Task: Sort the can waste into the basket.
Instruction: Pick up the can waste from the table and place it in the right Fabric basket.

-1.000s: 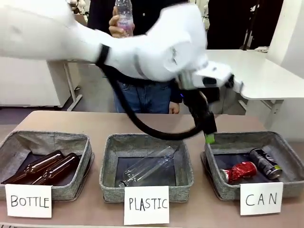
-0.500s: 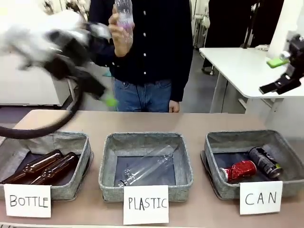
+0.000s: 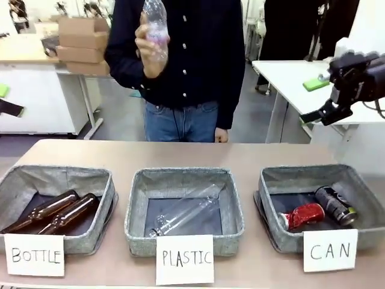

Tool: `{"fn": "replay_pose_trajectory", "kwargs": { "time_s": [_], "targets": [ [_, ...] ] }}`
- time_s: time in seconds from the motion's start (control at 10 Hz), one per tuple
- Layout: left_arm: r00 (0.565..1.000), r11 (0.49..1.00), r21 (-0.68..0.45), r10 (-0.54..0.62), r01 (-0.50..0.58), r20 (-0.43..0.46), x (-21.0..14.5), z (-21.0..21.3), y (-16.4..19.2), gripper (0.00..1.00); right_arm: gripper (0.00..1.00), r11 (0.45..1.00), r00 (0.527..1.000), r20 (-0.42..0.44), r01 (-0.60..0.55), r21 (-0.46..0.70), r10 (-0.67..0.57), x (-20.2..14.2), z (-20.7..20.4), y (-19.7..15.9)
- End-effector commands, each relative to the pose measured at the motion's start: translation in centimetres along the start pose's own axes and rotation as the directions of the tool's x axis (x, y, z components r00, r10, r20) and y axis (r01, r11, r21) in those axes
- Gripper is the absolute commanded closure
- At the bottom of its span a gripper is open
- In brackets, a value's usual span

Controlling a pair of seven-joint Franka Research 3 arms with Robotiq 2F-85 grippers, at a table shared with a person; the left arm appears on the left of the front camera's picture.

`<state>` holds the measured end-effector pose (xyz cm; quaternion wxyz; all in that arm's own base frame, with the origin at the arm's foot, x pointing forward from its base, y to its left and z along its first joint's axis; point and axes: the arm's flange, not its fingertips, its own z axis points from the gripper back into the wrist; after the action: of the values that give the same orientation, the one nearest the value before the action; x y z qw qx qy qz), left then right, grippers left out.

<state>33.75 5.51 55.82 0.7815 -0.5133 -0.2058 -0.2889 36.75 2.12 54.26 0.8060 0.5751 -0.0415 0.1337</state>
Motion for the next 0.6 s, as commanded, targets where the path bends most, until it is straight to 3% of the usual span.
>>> {"fn": "replay_pose_trajectory", "kwargs": {
  "time_s": [0.0,0.5],
  "targets": [
    [0.996,0.992,0.121,-0.018,0.029,-0.089,1.09,-3.94,-2.82,0.00,0.00,0.999,0.998,-0.046,-0.033,-0.003,0.032,-0.03,-0.08,0.60],
    [0.996,0.992,0.121,-0.018,0.029,-0.089,1.09,-3.94,-2.82,0.00,0.00,0.999,0.998,-0.046,-0.033,-0.003,0.032,-0.03,-0.08,0.60]
  ]
}}
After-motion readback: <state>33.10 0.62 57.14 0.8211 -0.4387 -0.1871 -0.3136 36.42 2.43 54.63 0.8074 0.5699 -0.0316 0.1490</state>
